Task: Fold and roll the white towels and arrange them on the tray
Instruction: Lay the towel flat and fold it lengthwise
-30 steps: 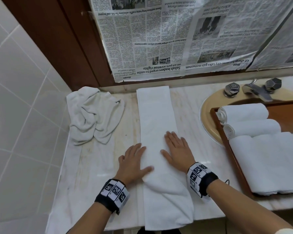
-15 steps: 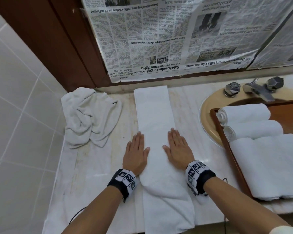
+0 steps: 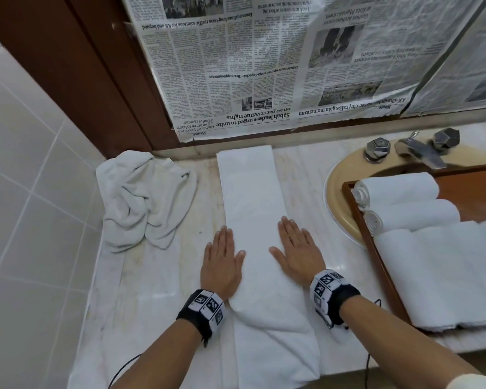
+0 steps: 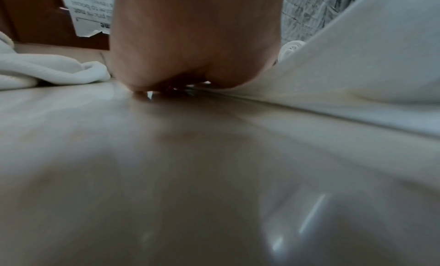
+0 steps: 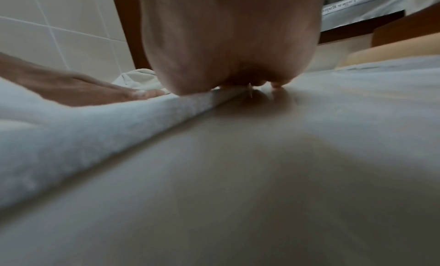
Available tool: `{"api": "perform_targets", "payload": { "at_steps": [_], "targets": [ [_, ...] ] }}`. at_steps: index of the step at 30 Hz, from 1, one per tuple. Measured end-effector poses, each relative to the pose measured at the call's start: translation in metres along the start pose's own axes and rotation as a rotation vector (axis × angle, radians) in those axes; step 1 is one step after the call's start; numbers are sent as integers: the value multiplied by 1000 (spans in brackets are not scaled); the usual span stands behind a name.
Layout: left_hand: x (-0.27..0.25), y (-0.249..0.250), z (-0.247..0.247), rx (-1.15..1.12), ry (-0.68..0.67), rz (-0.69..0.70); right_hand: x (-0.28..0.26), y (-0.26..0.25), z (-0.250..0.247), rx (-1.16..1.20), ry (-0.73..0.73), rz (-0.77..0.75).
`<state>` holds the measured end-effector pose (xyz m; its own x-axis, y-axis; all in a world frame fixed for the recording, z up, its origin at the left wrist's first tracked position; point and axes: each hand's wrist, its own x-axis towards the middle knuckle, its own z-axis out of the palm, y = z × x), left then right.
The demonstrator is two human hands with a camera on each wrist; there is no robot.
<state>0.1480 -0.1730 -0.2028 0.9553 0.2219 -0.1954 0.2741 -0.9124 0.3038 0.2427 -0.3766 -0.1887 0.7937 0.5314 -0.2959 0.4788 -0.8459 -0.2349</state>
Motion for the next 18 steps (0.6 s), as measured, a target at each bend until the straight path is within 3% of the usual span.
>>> {"api": "perform_targets", "payload": {
  "at_steps": [3, 8, 13, 18],
  "targets": [
    [-1, 12, -6, -59, -3, -50, -6, -7, -4, 64, 18, 28],
    [-4, 38, 3, -38, -65, 51, -11, -35, 12, 44, -8, -133],
    [-10, 15, 4, 18, -25, 40, -15, -14, 16, 54, -3, -67],
    [-18, 2, -5, 48, -64, -87, -26, 3, 9, 68, -24, 49]
  ]
}}
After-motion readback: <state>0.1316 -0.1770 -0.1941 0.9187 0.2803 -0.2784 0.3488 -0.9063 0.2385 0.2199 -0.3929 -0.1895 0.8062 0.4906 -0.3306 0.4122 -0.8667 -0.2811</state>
